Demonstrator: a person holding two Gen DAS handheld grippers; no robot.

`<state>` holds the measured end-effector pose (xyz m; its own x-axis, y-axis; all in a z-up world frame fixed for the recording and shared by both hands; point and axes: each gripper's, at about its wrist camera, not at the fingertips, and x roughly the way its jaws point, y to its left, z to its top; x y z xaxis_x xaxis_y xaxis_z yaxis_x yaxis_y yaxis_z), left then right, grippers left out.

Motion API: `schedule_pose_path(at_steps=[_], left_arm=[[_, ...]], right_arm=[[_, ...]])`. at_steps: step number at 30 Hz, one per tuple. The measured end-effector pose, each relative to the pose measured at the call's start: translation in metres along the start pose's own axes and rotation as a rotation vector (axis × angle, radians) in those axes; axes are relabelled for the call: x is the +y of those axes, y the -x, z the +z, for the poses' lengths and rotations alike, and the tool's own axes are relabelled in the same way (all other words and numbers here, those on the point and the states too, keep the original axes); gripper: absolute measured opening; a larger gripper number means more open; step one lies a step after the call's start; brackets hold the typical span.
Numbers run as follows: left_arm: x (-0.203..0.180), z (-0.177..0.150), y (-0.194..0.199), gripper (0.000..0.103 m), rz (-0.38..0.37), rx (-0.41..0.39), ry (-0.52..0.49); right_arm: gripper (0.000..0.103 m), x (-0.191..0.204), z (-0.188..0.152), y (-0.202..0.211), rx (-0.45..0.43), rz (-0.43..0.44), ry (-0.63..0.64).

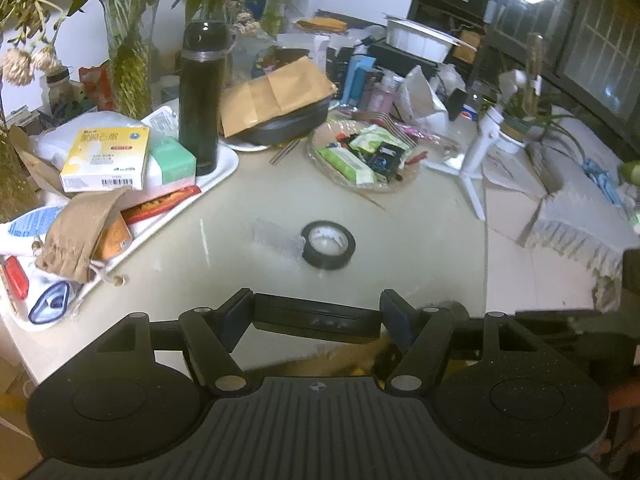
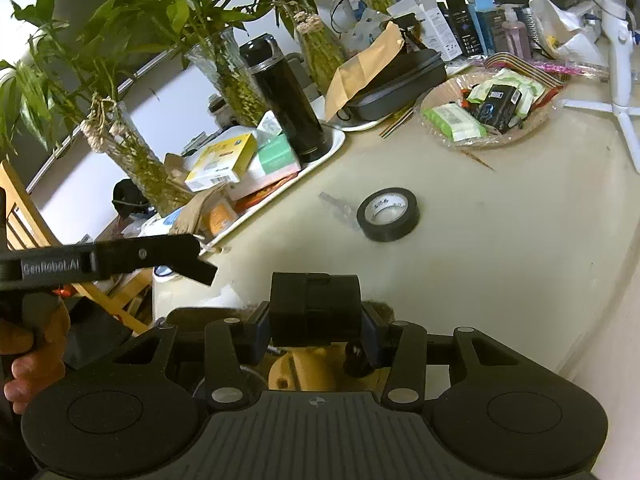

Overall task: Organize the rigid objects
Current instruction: 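Carry the block into the box with the left tool while the right tool brings the plug over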

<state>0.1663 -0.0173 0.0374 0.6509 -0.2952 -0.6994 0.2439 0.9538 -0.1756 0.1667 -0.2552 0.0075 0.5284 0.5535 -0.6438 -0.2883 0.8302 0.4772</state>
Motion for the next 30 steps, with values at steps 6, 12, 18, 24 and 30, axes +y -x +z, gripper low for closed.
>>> schedule_pose_path(at_steps=[6,12,18,24,30], left_arm=[[-0.002,-0.019,0.001,0.068,-0.001,0.018,-0.001],[0.002,-0.031,-0.009,0.069,0.005,0.071,0.028],[0.016,-0.041,-0.006,0.077,-0.049,0.060,0.114],[0.031,-0.053,0.007,0.080,-0.048,0.000,0.194],[0.040,-0.060,0.006,0.080,0.005,-0.012,0.202]], right_arm=[[0.048,0.012,-0.013,0.004,0.018,-0.005,0.035],[0.048,0.016,-0.021,0.008,0.016,-0.021,0.048],[0.048,0.018,-0.026,0.011,0.018,-0.046,0.067],[0.048,0.022,-0.034,0.016,0.026,-0.045,0.090],[0.048,0.025,-0.042,0.018,0.054,-0.030,0.110]])
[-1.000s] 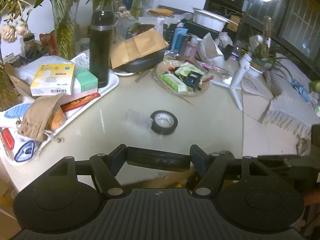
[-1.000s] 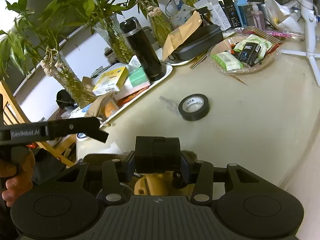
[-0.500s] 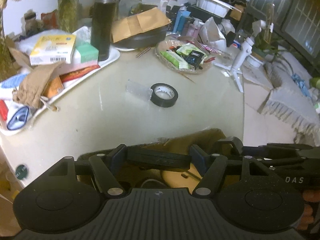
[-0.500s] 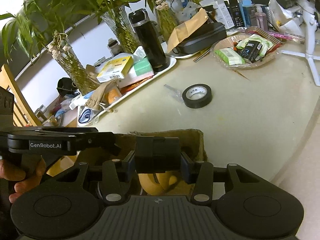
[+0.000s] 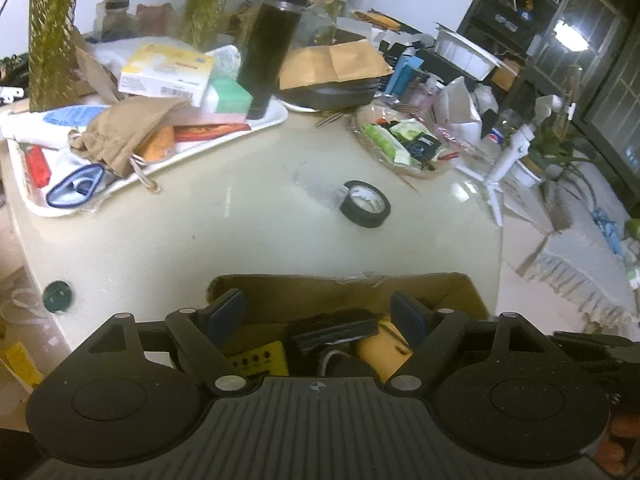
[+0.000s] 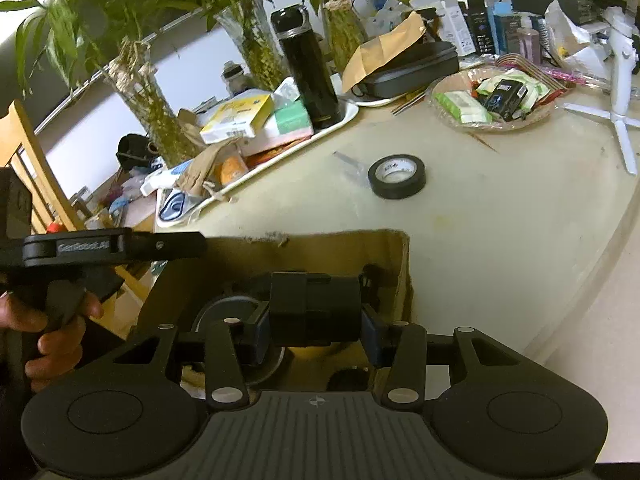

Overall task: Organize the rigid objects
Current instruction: 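Carry the block into the box with the left tool while the right tool brings the plug over, then open the right tool over the box, dropping the black plug in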

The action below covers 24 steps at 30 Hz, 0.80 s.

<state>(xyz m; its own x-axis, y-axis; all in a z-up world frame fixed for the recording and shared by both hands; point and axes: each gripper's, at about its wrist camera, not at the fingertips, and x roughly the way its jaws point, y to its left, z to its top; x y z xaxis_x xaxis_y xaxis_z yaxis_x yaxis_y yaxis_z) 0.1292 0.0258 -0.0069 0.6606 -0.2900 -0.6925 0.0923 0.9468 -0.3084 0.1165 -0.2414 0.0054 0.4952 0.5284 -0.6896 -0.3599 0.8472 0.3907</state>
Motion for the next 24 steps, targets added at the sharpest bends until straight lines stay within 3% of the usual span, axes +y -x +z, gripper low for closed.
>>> schedule_pose_path(at_steps=[5,9,15,24], left_arm=[[-0.004,-0.002,0.009,0.080,0.005,-0.059,-0.048],[-0.005,-0.003,0.013,0.080,0.008,-0.082,-0.067],[-0.002,-0.004,0.014,0.080,0.019,-0.095,-0.066],[-0.002,-0.004,0.018,0.080,0.039,-0.128,-0.084]], right_arm=[[0.049,0.012,-0.005,-0.001,0.037,0.093,0.060],[0.063,0.017,-0.005,-0.001,0.031,0.093,0.090],[0.086,0.014,-0.002,0.000,-0.009,0.040,0.069],[0.103,0.005,0.006,0.003,-0.079,-0.071,0.026]])
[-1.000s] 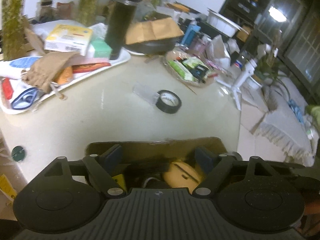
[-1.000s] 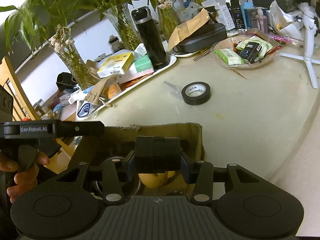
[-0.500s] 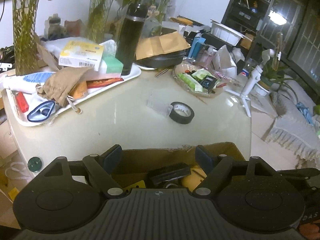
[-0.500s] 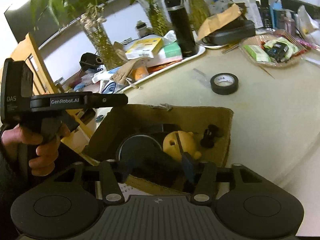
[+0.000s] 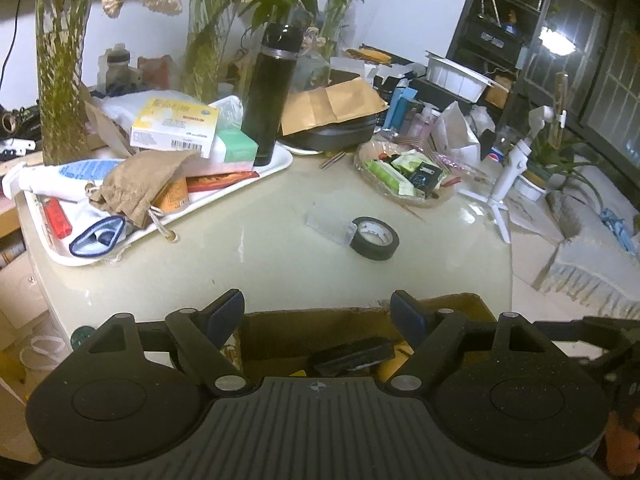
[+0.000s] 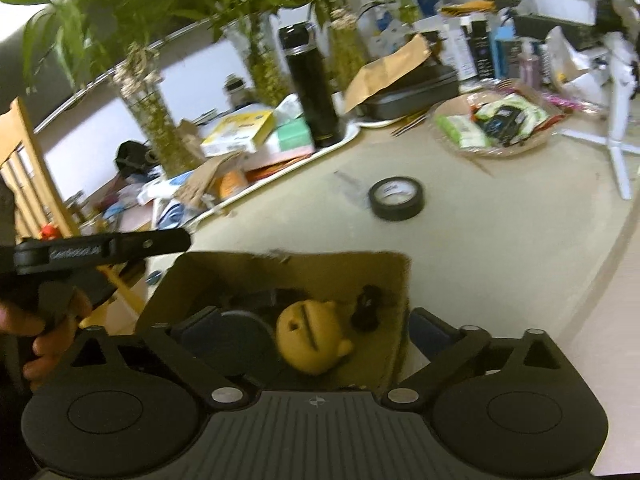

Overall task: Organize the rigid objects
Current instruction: 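Open the right tool over the box, dropping the black plug in, then move the right tool to the black tape roll and close on it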

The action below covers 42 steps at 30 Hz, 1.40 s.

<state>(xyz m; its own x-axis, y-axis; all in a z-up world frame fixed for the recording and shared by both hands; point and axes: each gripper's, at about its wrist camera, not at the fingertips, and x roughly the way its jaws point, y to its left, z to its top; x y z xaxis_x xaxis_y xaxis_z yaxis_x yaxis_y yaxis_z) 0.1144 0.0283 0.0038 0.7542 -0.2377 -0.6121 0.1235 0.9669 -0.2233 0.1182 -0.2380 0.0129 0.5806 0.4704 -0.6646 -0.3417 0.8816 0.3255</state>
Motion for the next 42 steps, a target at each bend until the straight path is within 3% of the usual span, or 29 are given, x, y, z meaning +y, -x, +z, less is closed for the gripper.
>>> schedule_pose_path(at_steps=[9,20,30,42], left_arm=[[-0.008,-0.002,-0.003,0.080,0.012,-0.005,-0.055],[-0.011,0.000,-0.005,0.080,0.013,-0.002,-0.066],[-0.014,0.002,-0.007,0.080,0.003,-0.015,-0.069],[-0.022,0.002,-0.010,0.080,0.011,-0.013,-0.147]], right_arm=[[0.103,-0.010,0.001,-0.005,0.012,-0.098,-0.035],[0.103,-0.009,0.000,-0.010,0.013,-0.228,0.016],[0.103,-0.008,0.002,-0.012,0.013,-0.251,0.024],[0.103,-0.014,0.014,-0.019,-0.009,-0.271,0.044]])
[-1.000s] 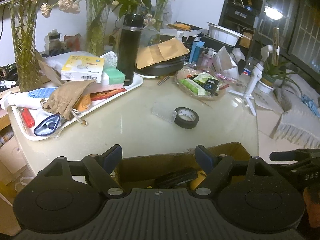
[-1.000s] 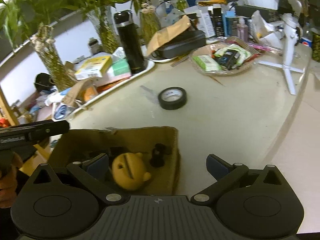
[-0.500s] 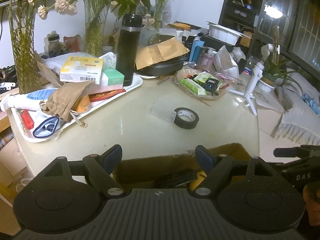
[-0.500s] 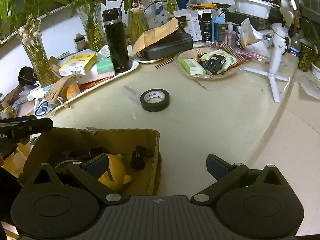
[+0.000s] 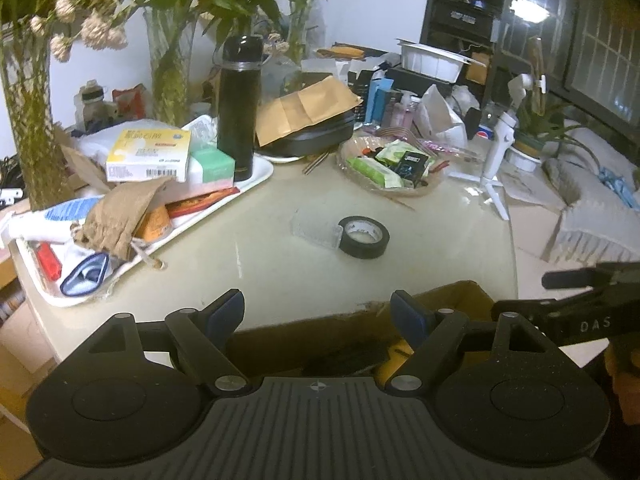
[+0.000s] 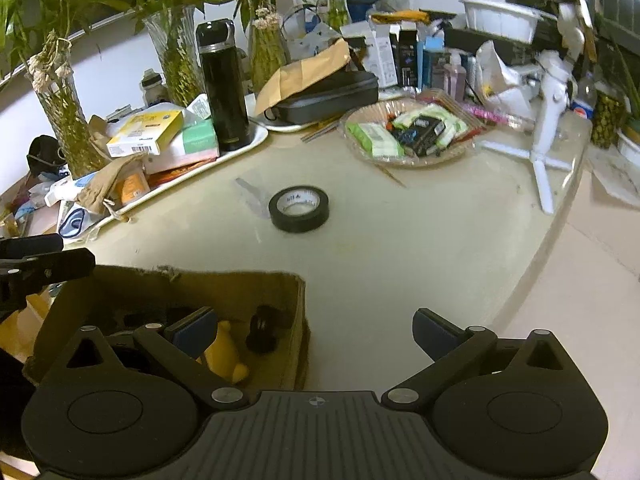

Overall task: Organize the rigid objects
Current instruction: 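Move the right tool to the black tape roll and close on it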

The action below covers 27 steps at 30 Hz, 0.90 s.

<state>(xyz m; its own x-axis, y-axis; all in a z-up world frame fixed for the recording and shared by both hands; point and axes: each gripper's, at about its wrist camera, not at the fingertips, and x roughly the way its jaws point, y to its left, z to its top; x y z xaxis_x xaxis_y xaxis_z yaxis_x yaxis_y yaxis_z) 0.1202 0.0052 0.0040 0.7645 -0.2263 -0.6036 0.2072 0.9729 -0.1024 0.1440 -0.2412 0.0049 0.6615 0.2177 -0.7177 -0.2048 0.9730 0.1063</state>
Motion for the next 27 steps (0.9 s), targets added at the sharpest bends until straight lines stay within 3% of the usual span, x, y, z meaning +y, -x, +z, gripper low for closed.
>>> schedule_pose_path(at_steps=[7,18,27], left_arm=[[-0.002,0.013,-0.013,0.080,-0.032,-0.021,-0.010],[-0.005,0.036,-0.043,0.080,-0.009,-0.037,-0.059],[0.003,0.036,-0.045,0.080,-0.014,-0.022,-0.006]], right_arm=[[0.103,-0.008,0.016,-0.011,-0.033,-0.003,0.011],[0.103,-0.010,0.040,-0.044,-0.032,0.040,0.035],[0.103,-0.011,0.054,-0.067,0.000,0.077,0.054]])
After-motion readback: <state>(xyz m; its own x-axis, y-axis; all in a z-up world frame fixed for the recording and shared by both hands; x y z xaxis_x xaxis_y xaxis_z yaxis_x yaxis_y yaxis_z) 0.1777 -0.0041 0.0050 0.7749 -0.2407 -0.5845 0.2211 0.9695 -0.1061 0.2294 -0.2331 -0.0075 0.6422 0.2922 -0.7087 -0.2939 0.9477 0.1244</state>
